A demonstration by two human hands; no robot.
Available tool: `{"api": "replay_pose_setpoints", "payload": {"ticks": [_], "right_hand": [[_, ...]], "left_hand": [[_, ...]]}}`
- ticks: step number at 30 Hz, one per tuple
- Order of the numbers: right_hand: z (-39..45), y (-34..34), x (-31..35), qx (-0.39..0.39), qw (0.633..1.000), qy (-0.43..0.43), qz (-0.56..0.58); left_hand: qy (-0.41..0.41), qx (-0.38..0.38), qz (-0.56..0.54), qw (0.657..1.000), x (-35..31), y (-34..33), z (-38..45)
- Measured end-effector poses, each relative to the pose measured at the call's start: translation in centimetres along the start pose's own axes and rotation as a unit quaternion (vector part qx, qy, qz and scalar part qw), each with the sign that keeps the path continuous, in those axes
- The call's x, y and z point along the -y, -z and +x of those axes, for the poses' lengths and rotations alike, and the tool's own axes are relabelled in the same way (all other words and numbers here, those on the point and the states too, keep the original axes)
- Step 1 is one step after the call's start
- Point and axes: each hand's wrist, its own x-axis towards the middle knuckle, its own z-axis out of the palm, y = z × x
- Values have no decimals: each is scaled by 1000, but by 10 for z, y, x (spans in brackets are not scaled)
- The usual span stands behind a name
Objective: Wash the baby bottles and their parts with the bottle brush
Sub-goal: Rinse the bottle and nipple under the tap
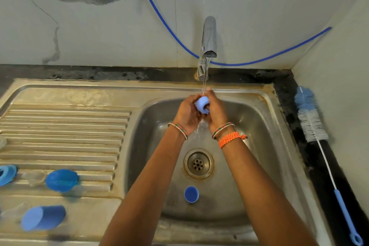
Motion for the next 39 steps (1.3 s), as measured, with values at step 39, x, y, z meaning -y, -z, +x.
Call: {"api": "replay_pose_setpoints", "payload": {"ticks": [39], "right_hand": [[-106, -366, -200, 436, 583, 342, -594]], "left_hand": [[-296, -376, 446, 756, -215, 381, -275]]}}
